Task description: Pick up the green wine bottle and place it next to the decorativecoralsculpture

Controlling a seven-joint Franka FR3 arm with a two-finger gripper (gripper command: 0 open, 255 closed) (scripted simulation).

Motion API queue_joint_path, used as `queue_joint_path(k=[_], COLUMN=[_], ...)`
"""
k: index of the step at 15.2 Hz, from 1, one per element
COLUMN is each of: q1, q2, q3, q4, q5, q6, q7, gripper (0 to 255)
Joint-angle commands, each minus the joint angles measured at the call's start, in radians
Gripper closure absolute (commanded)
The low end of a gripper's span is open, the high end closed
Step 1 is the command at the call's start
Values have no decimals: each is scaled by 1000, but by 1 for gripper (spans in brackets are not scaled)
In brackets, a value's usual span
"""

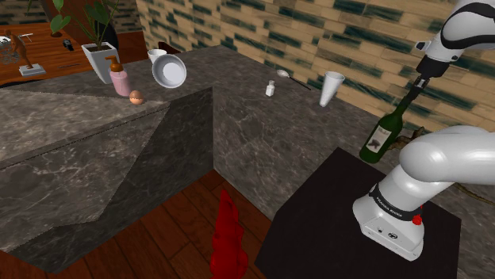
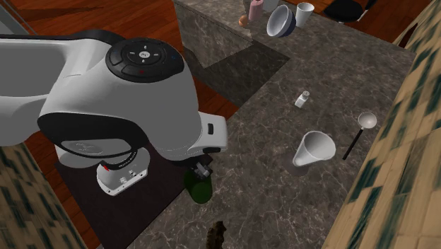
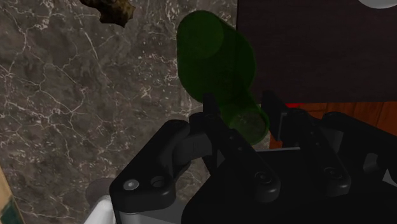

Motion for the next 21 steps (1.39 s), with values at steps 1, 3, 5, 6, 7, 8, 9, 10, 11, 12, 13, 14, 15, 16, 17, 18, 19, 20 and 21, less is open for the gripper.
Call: queue_joint_path(k=[1,3,5,6,7,8,9,10,11,12,13,14,15,16,17,18,19,20,21], q1=[0,0,0,0,0,0,0,0,4,9,13,17,17,17,17,17,17,17,17], q2=[0,0,0,-1,-1,-1,-1,-1,-4,-6,-6,-5,-5,-5,-5,-5,-5,-5,-5], q3=[0,0,0,0,0,0,0,0,16,32,47,58,58,58,58,58,58,58,58], q4=[-1,-1,-1,-1,-1,-1,-1,-1,28,57,88,113,113,113,113,113,113,113,113], q5=[0,0,-1,-1,-1,-1,-1,-1,14,28,41,52,52,52,52,52,52,52,52], q6=[1,1,1,1,1,1,1,1,-32,-64,-95,-119,-119,-119,-119,-119,-119,-119,-119], q7=[0,0,0,0,0,0,0,0,-2,-5,-7,-9,-10,-9,-10,-10,-10,-10,-10], gripper=[255,255,0,0,0,0,0,0,0,0,0,0,0,0,0,0,0,0,0])
